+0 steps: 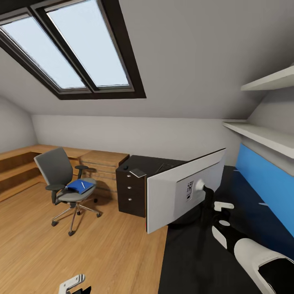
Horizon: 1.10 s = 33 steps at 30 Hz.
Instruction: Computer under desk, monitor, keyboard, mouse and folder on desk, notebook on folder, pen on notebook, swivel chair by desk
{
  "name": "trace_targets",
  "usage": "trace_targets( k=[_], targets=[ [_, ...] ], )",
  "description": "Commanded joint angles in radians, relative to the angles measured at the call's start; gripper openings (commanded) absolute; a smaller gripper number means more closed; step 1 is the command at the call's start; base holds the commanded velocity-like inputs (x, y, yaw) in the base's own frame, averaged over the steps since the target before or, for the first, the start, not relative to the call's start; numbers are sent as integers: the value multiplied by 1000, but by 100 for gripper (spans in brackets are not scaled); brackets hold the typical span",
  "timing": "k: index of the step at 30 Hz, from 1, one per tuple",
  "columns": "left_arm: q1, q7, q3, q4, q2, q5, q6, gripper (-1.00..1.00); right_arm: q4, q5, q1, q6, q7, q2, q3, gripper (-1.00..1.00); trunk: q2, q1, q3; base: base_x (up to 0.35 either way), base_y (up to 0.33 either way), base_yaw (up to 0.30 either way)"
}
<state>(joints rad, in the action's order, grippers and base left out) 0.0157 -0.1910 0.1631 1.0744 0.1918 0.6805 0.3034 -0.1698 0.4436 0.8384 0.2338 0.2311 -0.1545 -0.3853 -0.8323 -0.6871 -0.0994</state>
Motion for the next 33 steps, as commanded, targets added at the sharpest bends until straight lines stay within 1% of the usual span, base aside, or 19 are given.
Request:
trace_targets(
  k=[1,4,5,8,33],
  targets=[
    [0,-9,-1,3,1,11,2,100,0,8,1,6,4,0,-9,100,-1,0,-1,0,-1,0],
    [0,-9,-21,4,0,11,2,100,1,7,1,14,4,0,-8,100,-1,0,-1,0,0,0],
    [0,-9,-32,5,-1,11,2,100,2,6,1,17,4,0,-8,100,-8,-4,-5,0,0,0],
    [0,-9,-39,5,-1,10,2,100,2,6,1,18,4,0,-8,100,-29,-16,-14,0,0,0],
    [0,-10,-43,6,-5,5,2,100,3,3,1,19,4,0,-9,100,-204,-111,-92,0,0,0]
  ],
)
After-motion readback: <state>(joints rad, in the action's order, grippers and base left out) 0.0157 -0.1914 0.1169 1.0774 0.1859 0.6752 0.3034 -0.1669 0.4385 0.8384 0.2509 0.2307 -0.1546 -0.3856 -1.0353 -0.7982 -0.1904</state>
